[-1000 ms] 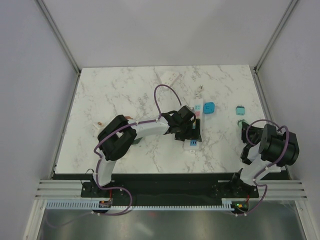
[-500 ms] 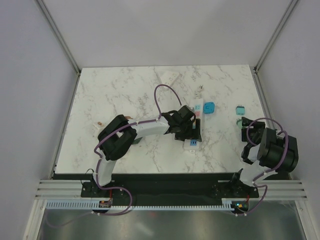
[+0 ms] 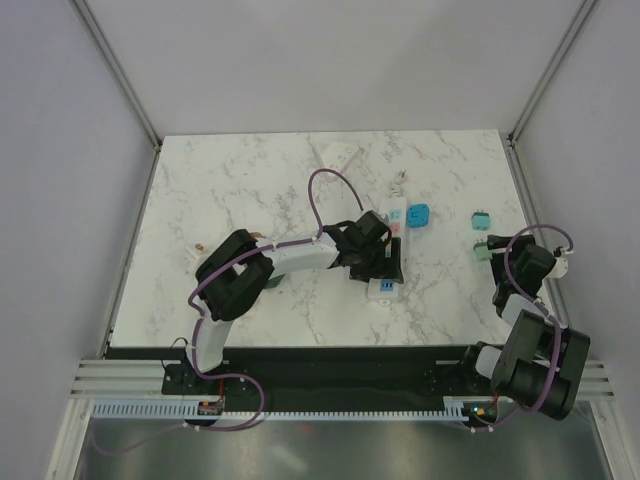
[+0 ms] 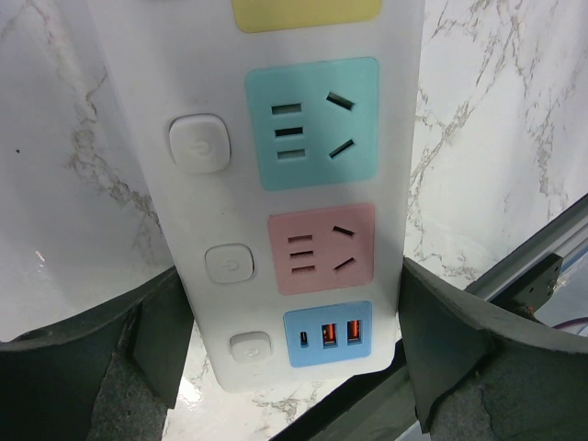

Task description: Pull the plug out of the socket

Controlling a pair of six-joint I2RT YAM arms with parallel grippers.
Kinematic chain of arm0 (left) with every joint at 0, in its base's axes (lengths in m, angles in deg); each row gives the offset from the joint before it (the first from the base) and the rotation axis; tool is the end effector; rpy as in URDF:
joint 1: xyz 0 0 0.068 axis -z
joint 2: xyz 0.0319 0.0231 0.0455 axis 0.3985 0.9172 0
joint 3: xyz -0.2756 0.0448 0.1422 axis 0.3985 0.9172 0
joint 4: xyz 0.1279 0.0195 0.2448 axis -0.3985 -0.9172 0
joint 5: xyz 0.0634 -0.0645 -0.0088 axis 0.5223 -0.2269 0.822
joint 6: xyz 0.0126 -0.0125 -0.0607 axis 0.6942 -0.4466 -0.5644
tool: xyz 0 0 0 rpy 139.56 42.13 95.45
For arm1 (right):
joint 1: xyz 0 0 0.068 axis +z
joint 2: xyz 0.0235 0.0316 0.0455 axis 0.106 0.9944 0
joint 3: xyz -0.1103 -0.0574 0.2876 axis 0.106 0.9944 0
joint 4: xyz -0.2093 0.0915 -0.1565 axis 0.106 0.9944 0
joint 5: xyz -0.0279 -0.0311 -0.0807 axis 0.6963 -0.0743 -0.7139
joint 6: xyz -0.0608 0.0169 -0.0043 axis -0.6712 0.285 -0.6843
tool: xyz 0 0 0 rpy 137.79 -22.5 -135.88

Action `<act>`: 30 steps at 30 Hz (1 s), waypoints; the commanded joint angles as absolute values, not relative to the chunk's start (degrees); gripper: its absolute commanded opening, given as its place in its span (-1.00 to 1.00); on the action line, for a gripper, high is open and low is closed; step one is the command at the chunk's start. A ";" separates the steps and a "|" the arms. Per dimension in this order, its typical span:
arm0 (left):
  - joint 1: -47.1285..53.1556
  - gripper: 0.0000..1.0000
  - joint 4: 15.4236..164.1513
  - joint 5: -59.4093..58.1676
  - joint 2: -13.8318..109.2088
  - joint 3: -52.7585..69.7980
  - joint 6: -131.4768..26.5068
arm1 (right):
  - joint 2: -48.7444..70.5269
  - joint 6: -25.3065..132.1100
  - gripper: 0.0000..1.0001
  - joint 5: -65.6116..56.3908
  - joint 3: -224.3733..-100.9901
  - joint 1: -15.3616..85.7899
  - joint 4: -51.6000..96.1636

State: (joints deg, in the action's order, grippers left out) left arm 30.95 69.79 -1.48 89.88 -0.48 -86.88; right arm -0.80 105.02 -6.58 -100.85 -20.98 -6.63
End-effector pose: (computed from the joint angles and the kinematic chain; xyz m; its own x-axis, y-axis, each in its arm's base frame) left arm 0.2723 -0.3938 0.1784 -0.9445 0.1004 -0.3127 0.2559 0.8219 -0.5088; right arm 0.1967 -0.0950 0.1618 0.1055 0.8982 -0.4267 0.5437 0.3071 0.7810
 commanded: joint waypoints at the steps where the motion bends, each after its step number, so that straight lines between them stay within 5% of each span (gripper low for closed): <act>1: 31.18 -0.95 62.90 0.43 94.63 2.29 -87.40 | -4.00 97.05 0.61 -9.18 -107.69 -21.77 7.52; 11: 31.45 -0.95 62.90 0.26 94.71 2.38 -87.58 | 2.66 81.32 0.76 12.95 -121.49 -16.24 19.13; 19: 31.53 -0.95 62.90 0.34 94.28 3.34 -87.66 | 7.06 81.39 0.95 21.23 -122.38 -5.44 12.38; 30: 31.53 -0.96 62.99 -0.18 93.92 4.22 -87.66 | 16.64 82.45 0.75 22.20 -128.00 -1.74 10.53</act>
